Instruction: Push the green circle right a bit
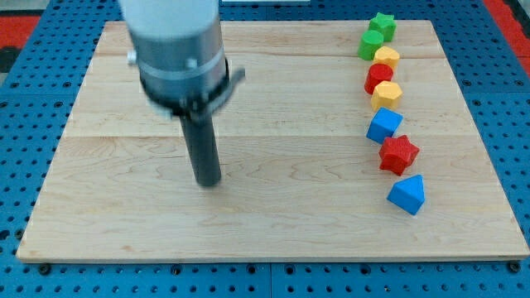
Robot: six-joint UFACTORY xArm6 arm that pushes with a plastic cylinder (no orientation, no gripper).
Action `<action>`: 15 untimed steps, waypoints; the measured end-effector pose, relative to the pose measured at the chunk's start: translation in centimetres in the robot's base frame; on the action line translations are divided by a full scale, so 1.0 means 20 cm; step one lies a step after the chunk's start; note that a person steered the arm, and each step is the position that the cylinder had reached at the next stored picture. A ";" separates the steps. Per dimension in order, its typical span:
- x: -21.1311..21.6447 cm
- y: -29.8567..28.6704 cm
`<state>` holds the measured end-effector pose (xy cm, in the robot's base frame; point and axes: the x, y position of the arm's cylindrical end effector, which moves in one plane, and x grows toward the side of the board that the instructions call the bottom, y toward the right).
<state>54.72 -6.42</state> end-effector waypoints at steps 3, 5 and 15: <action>0.34 0.94; 0.18 1.68; -1.40 1.09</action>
<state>26.63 15.41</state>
